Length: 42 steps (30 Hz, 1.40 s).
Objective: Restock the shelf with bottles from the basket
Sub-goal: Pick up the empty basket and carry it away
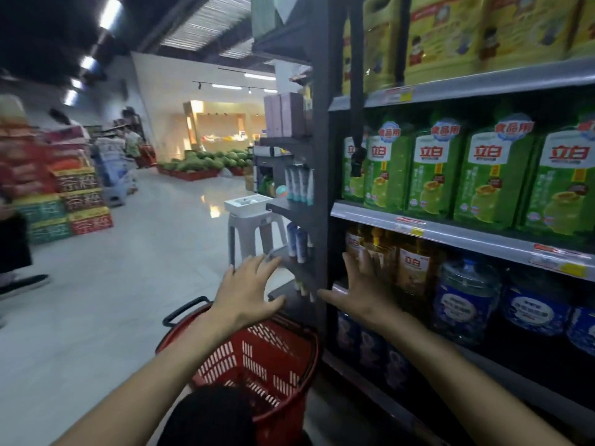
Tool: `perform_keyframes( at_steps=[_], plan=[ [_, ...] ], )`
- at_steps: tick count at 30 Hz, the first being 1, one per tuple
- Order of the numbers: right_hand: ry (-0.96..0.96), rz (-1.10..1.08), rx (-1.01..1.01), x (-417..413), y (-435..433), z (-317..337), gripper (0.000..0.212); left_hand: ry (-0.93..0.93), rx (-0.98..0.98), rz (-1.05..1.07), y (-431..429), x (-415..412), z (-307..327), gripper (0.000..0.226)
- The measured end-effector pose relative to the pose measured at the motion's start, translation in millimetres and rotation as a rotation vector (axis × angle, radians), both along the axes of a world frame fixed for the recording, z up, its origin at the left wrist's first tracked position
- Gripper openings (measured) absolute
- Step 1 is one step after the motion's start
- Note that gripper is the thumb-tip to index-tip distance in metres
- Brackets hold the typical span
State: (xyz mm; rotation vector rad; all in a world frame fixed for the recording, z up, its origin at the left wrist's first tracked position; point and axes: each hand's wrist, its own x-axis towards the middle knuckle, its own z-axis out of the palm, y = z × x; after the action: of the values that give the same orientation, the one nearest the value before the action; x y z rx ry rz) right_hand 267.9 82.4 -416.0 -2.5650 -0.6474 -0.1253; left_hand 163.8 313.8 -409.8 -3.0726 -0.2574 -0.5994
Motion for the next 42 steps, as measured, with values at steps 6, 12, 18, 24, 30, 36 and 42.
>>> perform_keyframes(
  at_steps=[6, 12, 18, 24, 30, 36, 42],
  plan=[
    [-0.044, 0.102, -0.147, -29.0, 53.7, -0.2, 0.116, 0.085, 0.019, 0.115, 60.1, -45.3, -13.5, 0.088],
    [-0.044, 0.127, -0.232, -31.2, 101.1, -14.4, 0.119, 0.142, 0.006, 0.212, 117.7, -66.0, -39.8, 0.096],
    [0.012, 0.083, -0.306, -15.3, 127.4, -75.0, 0.115, 0.218, 0.021, 0.252, 164.8, -53.0, -95.8, 0.098],
    [0.198, 0.014, -0.385, 6.4, 145.5, -178.2, 0.115, 0.344, 0.016, 0.312, 217.0, 0.6, -179.9, 0.090],
    [0.434, -0.137, -0.269, 23.0, 172.5, -235.0, 0.127, 0.409, 0.043, 0.403, 288.6, 81.4, -248.0, 0.096],
    [0.571, -0.370, -0.041, 36.9, 180.1, -264.0, 0.130, 0.500, 0.005, 0.558, 343.6, 141.5, -282.0, 0.090],
    [0.902, -0.632, 0.052, 50.9, 174.3, -266.7, 0.107, 0.512, -0.225, 0.592, 359.5, 152.9, -274.1, 0.056]
  ],
)
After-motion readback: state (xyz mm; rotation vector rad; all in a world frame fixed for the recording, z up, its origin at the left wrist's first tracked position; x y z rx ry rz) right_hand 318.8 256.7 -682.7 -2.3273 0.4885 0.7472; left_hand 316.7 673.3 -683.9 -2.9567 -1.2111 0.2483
